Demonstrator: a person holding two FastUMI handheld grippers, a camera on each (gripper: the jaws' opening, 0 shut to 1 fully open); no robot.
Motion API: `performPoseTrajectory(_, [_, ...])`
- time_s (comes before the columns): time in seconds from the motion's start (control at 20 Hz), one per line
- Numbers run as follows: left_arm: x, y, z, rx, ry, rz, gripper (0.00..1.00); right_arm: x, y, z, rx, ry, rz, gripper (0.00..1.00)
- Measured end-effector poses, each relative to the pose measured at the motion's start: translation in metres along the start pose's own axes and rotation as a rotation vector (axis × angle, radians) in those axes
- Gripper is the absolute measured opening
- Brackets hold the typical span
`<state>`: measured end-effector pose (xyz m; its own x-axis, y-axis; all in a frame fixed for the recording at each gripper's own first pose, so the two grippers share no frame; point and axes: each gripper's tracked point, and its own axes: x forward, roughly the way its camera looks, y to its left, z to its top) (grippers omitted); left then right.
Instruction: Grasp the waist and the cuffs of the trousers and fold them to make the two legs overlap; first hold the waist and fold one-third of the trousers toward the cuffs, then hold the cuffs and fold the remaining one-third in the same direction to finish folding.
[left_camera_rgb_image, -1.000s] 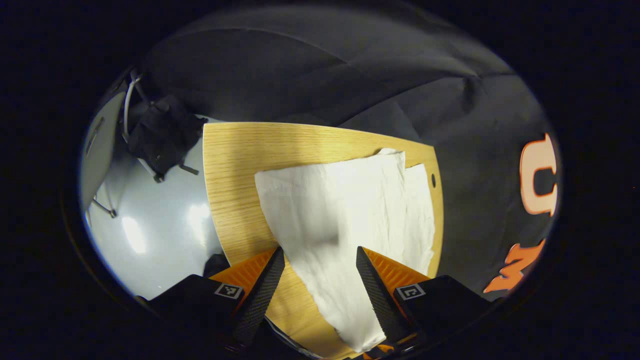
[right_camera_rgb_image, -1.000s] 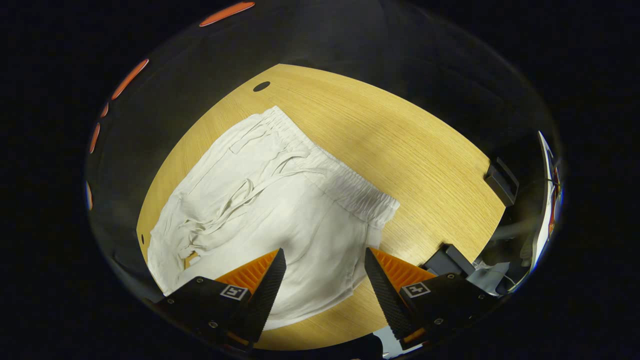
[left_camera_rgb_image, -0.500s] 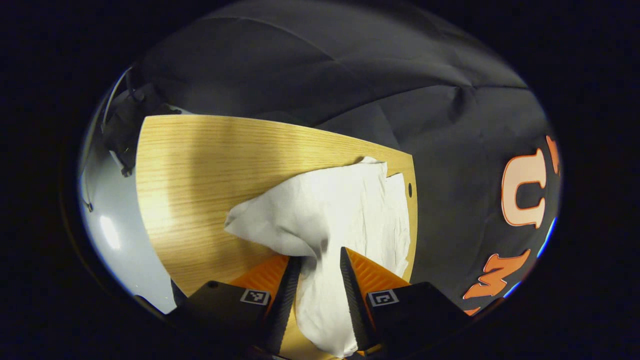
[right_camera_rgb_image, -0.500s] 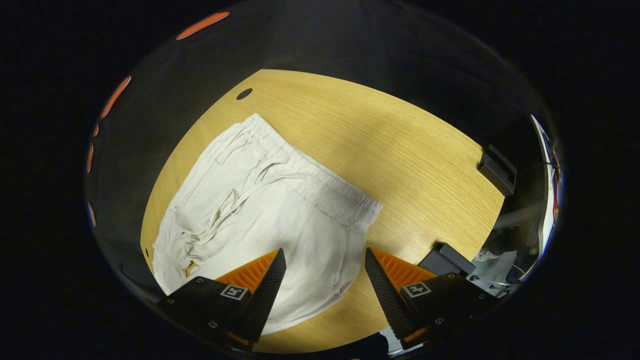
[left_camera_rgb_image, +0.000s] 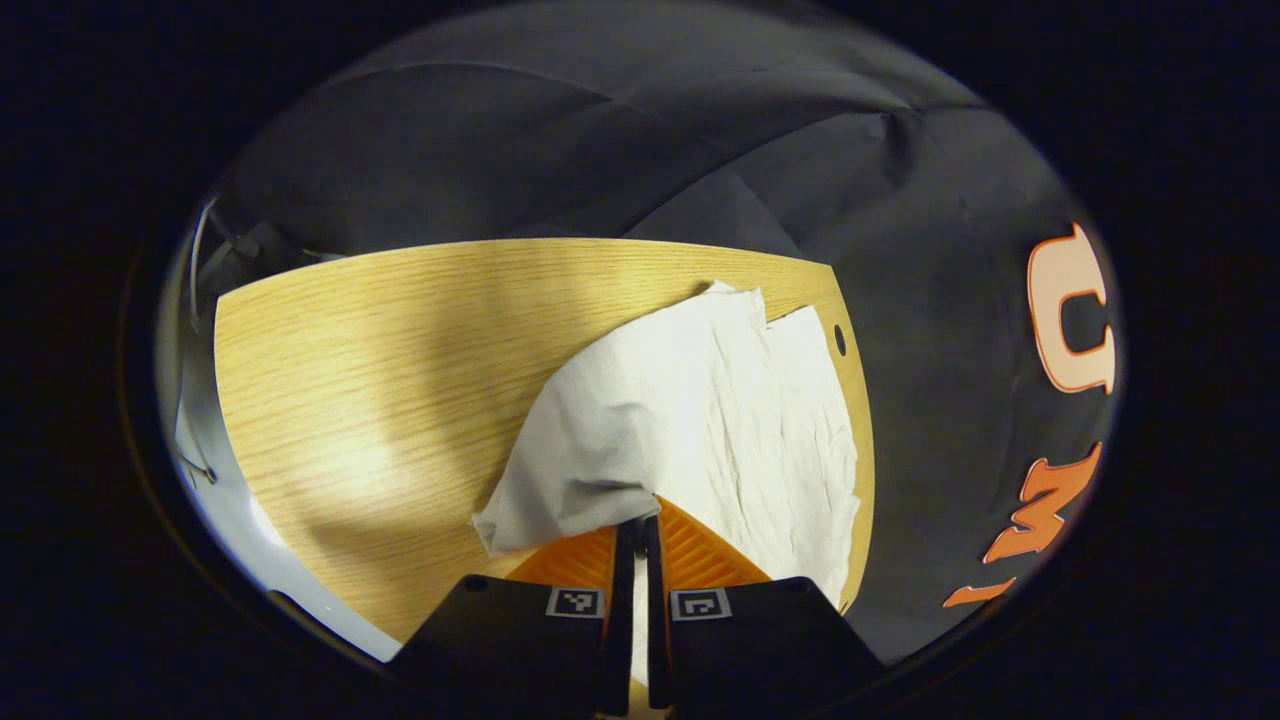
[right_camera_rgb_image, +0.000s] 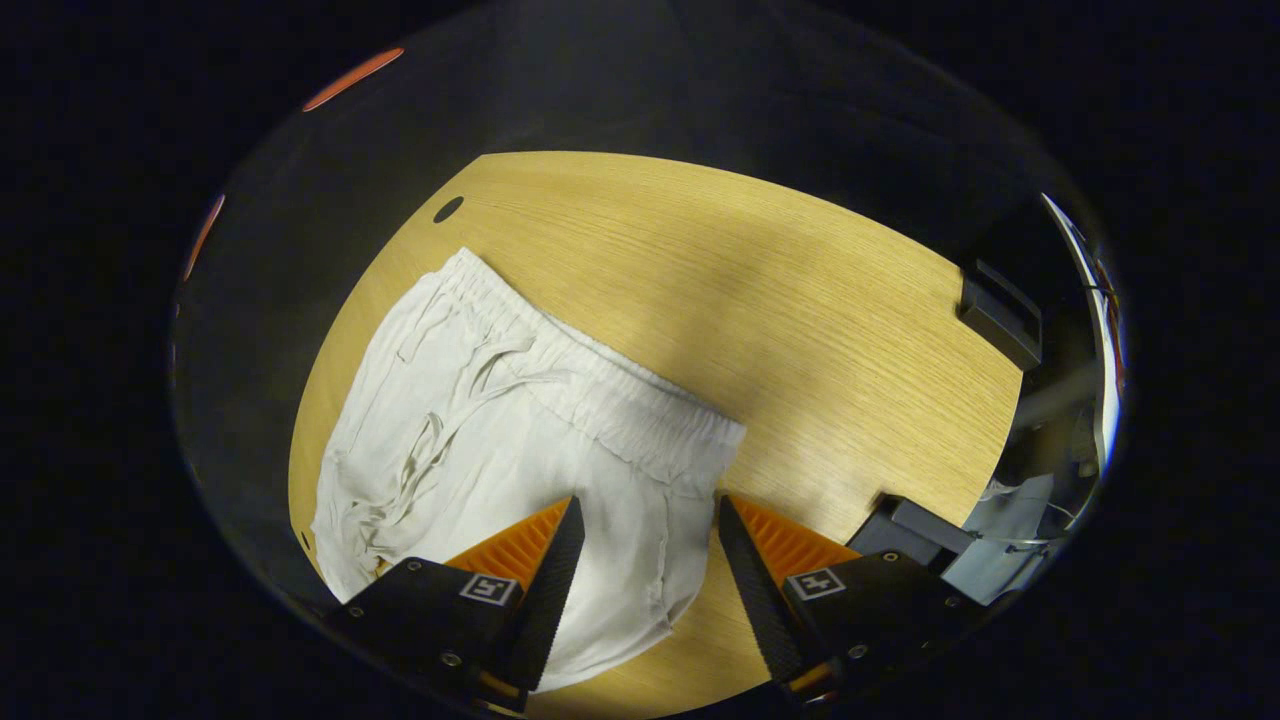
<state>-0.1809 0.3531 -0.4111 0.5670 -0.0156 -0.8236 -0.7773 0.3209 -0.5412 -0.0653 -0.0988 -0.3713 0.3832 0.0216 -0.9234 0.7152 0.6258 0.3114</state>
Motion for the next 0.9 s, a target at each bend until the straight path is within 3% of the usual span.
performPoseTrajectory(0.05, [0.001, -0.001, 0.0, 0.009, -0.004, 0.002, 0.1, 0.002, 0.0, -0.002, 0.01, 0.011, -0.003, 0.78])
performPoseTrajectory(0.15, [-0.004, -0.01, 0.0, 0.049, -0.005, -0.023, 0.06, 0.005, -0.007, 0.0, 0.04, 0.014, -0.022, 0.53])
performPoseTrajectory(0.2, [-0.005, -0.016, 0.001, 0.069, -0.011, -0.045, 0.08, 0.004, -0.009, 0.002, 0.079, 0.005, -0.011, 0.29])
performPoseTrajectory(0.3, [-0.01, -0.027, 0.0, 0.099, -0.009, -0.071, 0.08, 0.003, -0.001, -0.002, 0.139, 0.026, 0.054, 0.07])
performPoseTrajectory(0.4, [-0.018, -0.036, 0.003, 0.128, -0.014, -0.1, 0.08, 0.001, -0.001, 0.005, 0.148, -0.007, 0.08, 0.01])
performPoseTrajectory(0.6, [-0.031, -0.054, 0.008, 0.188, -0.024, -0.132, 0.08, -0.024, 0.018, 0.019, 0.188, -0.061, 0.221, 0.01])
performPoseTrajectory(0.9, [-0.049, -0.093, 0.012, 0.246, -0.01, -0.212, 0.08, -0.043, 0.056, 0.044, 0.223, -0.123, 0.342, 0.01])
